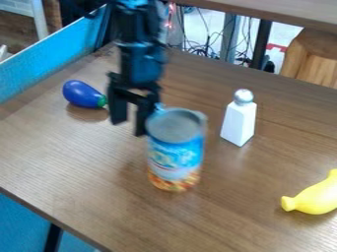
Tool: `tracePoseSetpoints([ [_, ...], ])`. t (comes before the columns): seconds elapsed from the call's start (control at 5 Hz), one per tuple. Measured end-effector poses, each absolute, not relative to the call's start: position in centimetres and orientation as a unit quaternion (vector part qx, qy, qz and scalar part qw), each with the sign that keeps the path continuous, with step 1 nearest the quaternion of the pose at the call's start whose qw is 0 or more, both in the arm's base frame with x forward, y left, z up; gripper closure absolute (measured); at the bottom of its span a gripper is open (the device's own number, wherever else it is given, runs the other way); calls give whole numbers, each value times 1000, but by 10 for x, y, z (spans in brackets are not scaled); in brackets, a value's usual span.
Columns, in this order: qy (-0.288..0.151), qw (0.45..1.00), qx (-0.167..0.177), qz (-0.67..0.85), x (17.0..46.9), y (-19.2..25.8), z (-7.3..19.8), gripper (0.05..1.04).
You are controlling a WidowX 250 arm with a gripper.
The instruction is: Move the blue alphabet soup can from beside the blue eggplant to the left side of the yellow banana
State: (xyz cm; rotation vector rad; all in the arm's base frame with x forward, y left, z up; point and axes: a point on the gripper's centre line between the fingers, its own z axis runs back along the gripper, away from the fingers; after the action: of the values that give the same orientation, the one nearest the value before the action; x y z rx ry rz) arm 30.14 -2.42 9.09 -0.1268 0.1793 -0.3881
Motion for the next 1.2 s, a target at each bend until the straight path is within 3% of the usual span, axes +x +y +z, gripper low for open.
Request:
tracePoseSetpoints([
  [0.4, 76, 959, -87, -260, 289, -100, 92, 85],
  [0.6, 66, 964, -68, -247, 288, -99, 104, 85],
  [1.0, -50, 990, 15, -130, 311, -12, 185, 85],
  [1.2, -68, 991, 24, -111, 335, 35, 200, 85],
])
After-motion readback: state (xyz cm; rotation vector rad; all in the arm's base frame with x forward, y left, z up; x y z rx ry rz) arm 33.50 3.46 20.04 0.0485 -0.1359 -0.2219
